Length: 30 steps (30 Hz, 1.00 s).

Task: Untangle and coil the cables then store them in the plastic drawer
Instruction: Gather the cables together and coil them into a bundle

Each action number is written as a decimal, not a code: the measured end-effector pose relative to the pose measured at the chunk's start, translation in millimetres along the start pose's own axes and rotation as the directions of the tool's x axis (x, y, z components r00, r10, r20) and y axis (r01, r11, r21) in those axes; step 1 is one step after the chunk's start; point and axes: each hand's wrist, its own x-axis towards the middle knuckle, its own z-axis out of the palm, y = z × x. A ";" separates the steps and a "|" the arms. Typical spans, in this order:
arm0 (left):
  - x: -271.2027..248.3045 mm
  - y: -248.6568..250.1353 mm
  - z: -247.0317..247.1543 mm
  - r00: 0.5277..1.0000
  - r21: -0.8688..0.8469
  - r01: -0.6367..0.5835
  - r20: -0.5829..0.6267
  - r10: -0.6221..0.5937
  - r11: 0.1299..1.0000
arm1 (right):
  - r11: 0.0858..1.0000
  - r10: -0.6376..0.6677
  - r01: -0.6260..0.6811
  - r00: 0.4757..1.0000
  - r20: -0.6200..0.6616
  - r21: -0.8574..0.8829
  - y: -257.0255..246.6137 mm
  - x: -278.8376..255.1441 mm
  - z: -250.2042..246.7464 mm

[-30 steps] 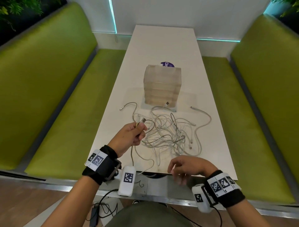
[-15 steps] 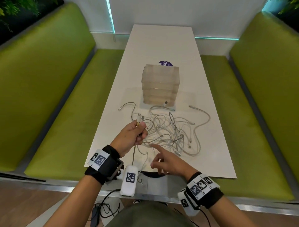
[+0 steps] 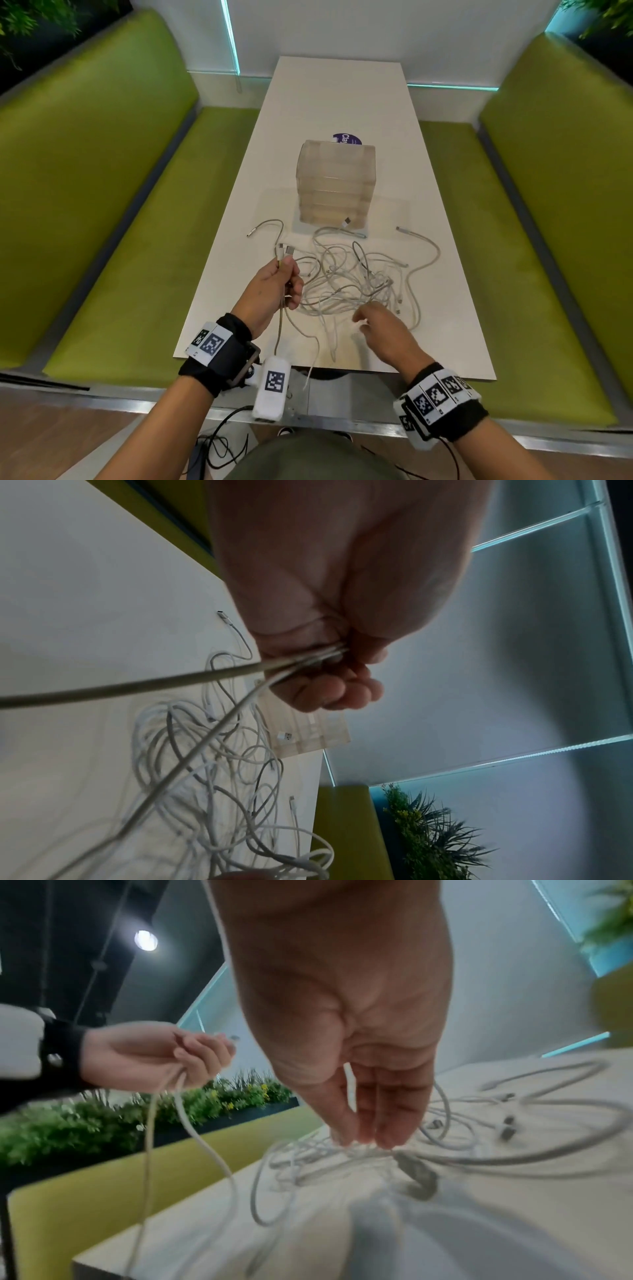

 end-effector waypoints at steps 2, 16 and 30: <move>1.1 -0.1 0.2 1.000 0.006 0.003 -0.015 -0.003 1.000 | 0.994 0.068 -0.070 0.997 -0.019 -0.084 16.4 5.2 7.1; 1.3 -5.1 -0.3 0.999 0.021 -0.038 0.040 0.037 0.999 | 0.934 0.057 -0.086 0.994 0.092 0.346 11.3 2.8 -39.0; 16.4 -20.6 44.1 0.992 -0.068 -0.075 0.094 0.081 0.995 | 0.502 -0.223 0.218 0.968 -0.118 0.837 -67.5 14.8 -96.0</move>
